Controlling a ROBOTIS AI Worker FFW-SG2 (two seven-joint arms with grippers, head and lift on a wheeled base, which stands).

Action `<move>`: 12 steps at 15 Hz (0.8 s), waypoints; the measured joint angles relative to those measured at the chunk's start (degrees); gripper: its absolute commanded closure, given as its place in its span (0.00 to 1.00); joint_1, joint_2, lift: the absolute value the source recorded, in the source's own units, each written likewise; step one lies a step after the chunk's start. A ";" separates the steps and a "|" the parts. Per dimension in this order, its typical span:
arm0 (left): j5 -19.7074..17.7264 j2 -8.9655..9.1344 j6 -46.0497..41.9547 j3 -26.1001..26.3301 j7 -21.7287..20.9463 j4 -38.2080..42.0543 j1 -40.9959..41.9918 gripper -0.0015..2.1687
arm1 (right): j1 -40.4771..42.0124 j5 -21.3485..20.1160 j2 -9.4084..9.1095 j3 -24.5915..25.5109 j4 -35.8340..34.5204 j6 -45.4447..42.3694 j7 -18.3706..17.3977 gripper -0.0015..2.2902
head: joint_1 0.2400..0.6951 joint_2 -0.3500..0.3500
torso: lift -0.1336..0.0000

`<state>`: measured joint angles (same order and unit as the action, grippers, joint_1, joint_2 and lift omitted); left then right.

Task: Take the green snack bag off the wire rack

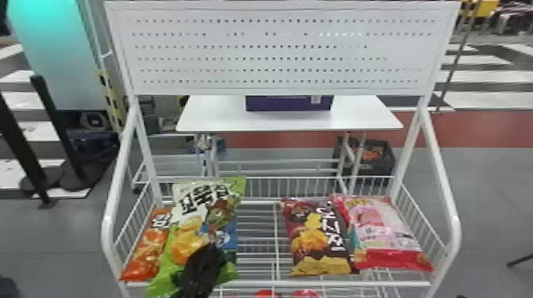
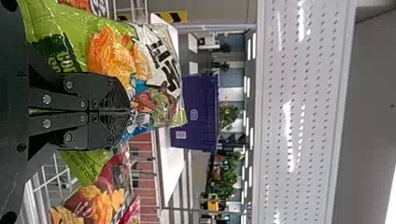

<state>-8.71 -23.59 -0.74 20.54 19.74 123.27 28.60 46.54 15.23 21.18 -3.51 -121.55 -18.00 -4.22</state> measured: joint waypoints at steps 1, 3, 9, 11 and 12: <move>0.45 -0.23 -2.85 -1.92 -0.27 0.69 3.13 0.75 | -0.06 0.03 0.00 -0.04 0.00 0.02 0.00 0.08 | 0.57 0.50 | 1.00; 0.84 -0.32 -7.13 -5.31 -0.86 1.03 7.79 0.75 | -0.12 0.06 0.00 -0.15 0.00 0.04 0.00 0.08 | 0.57 0.50 | 1.00; 0.23 0.10 -18.38 -12.35 -1.38 -1.79 16.81 0.75 | -0.21 0.11 -0.08 -0.26 0.13 0.34 0.00 0.08 | 0.57 0.50 | 1.00; 0.19 0.20 -22.40 -13.42 -1.38 -2.10 19.59 0.75 | -0.43 0.17 -0.09 -0.26 0.35 0.48 0.00 0.08 | 0.57 0.50 | 1.00; 0.19 0.21 -24.30 -13.75 -1.37 -2.07 20.92 0.75 | -0.59 0.21 -0.09 -0.29 0.50 0.55 0.00 0.08 | 0.57 0.50 | 1.00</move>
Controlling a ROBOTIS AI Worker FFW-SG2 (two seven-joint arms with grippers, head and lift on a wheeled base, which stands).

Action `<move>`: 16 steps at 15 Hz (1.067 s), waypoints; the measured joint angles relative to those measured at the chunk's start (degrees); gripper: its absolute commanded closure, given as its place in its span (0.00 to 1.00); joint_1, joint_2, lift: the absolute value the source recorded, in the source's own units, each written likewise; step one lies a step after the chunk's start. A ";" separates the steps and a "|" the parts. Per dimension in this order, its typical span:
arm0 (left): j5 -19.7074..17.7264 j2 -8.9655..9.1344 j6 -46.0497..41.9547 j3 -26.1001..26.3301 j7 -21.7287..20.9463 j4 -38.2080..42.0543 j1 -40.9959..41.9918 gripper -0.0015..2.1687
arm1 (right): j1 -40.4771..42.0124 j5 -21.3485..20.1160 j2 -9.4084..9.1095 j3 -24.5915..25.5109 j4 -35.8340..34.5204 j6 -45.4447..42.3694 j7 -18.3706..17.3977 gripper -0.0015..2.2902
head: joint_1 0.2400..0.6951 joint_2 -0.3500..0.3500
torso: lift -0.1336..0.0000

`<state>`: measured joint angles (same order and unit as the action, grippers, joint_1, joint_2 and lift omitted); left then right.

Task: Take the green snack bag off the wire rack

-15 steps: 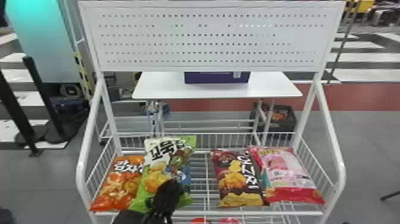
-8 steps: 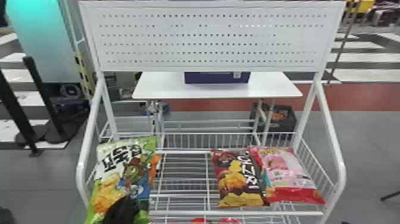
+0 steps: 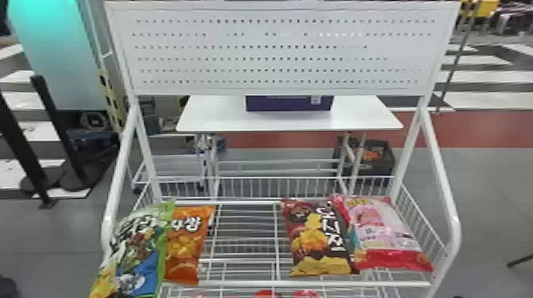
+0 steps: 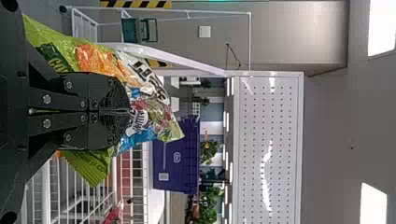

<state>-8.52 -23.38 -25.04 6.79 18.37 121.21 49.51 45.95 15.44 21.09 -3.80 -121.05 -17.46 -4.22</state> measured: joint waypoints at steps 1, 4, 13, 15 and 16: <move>0.05 0.01 -1.06 -0.13 0.00 0.18 0.87 0.75 | -0.16 0.04 0.00 -0.06 0.15 0.01 0.00 0.08 | 0.57 0.50 | 1.00; 0.44 -0.04 -2.65 -0.20 -0.08 0.76 2.37 0.75 | -0.47 0.11 0.00 -0.23 0.41 0.02 0.00 0.08 | 0.57 0.50 | 1.00; 0.52 -0.26 -2.77 -0.20 -0.09 0.75 2.49 0.75 | -0.51 0.20 -0.05 -0.24 0.43 0.02 0.00 0.08 | 0.57 0.50 | 1.00; 0.52 -0.26 -2.77 -0.20 -0.08 0.70 2.51 0.75 | -0.42 0.20 -0.07 -0.24 0.35 0.02 0.00 0.08 | 0.57 0.50 | 1.00; 0.51 -0.26 -2.77 -0.20 -0.09 0.70 2.52 0.75 | -0.35 0.20 -0.04 -0.24 0.30 0.02 0.00 0.08 | 0.57 0.50 | 1.00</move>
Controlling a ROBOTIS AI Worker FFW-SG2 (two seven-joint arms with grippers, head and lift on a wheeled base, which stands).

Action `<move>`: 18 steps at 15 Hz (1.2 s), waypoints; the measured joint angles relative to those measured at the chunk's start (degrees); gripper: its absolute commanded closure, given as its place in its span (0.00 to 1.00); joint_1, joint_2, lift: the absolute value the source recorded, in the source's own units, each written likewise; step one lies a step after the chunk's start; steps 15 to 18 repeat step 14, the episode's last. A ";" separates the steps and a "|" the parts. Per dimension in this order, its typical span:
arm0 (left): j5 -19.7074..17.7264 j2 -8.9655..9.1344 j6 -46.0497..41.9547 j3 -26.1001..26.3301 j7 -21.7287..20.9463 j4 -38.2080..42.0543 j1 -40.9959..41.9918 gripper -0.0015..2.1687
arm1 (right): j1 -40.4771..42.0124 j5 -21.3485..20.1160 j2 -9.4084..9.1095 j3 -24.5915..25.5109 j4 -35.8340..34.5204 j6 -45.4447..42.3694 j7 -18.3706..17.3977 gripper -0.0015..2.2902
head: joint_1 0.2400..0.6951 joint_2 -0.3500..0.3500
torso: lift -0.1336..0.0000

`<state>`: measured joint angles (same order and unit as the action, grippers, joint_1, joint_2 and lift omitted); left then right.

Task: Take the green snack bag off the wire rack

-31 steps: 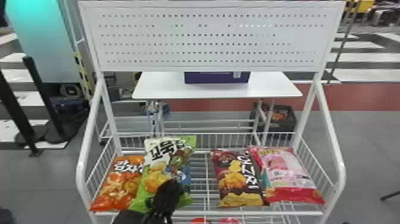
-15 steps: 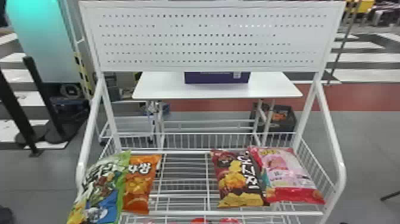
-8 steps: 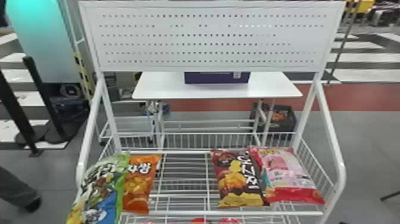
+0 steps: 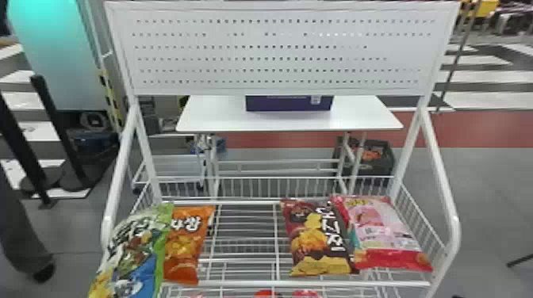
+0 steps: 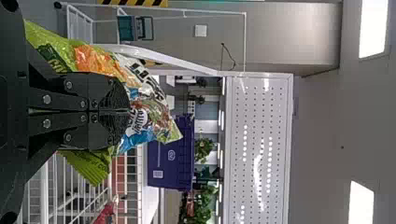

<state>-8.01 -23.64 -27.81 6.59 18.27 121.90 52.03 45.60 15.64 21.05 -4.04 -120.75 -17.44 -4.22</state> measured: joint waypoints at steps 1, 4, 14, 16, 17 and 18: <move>-0.02 0.00 0.00 0.00 -0.05 0.00 0.00 0.75 | 0.11 0.00 0.03 0.00 -0.06 0.00 0.00 0.08 | 0.57 0.50 | 1.00; -0.07 0.00 0.00 0.00 -0.03 -0.03 0.03 0.75 | 0.43 0.00 0.05 0.06 -0.32 -0.14 0.00 0.08 | 0.57 0.50 | 1.00; -0.06 0.09 -0.18 0.00 -0.09 -0.06 0.40 0.75 | 0.89 -0.01 0.20 0.18 -0.75 -0.35 0.00 0.08 | 0.57 0.50 | 1.00; -0.06 0.09 -0.18 0.00 -0.09 -0.06 0.40 0.75 | 0.89 -0.01 0.20 0.18 -0.75 -0.35 0.00 0.08 | 0.57 0.50 | 1.00; -0.06 0.09 -0.18 0.00 -0.09 -0.06 0.40 0.75 | 0.89 -0.01 0.20 0.18 -0.75 -0.35 0.00 0.08 | 0.57 0.50 | 1.00; -0.06 0.09 -0.18 0.00 -0.09 -0.06 0.40 0.75 | 0.89 -0.01 0.20 0.18 -0.75 -0.35 0.00 0.08 | 0.57 0.50 | 1.00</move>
